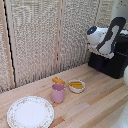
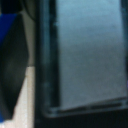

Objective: Extend the gripper towards the air fryer handle. Grasp the air fryer handle and pull it to open the air fryer. Release the air fryer handle and move the gripper to the bread. Grasp the bread with the gripper and move it to the air fryer basket. Release the bread inside the air fryer and retract the gripper.

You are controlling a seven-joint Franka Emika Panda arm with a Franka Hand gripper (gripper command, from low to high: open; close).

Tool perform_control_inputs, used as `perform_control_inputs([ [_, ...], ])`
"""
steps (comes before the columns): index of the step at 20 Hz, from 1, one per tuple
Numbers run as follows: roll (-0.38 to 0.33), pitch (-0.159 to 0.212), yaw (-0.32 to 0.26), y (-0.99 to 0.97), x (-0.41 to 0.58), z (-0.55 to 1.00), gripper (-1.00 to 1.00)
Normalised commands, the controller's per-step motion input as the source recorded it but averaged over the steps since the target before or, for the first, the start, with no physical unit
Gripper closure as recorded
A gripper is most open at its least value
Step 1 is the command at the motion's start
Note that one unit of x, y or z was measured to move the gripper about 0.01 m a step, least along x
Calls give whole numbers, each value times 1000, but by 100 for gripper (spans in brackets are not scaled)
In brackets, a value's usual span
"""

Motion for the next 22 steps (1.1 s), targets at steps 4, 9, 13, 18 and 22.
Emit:
perform_control_inputs([
  [4,257,181,25,10,39,128,100],
  [9,318,261,3,215,142,27,100],
  [13,374,153,0,393,221,0,100],
  [18,334,50,0,575,63,0,100],
  [22,203,-43,-13,814,-3,0,100],
])
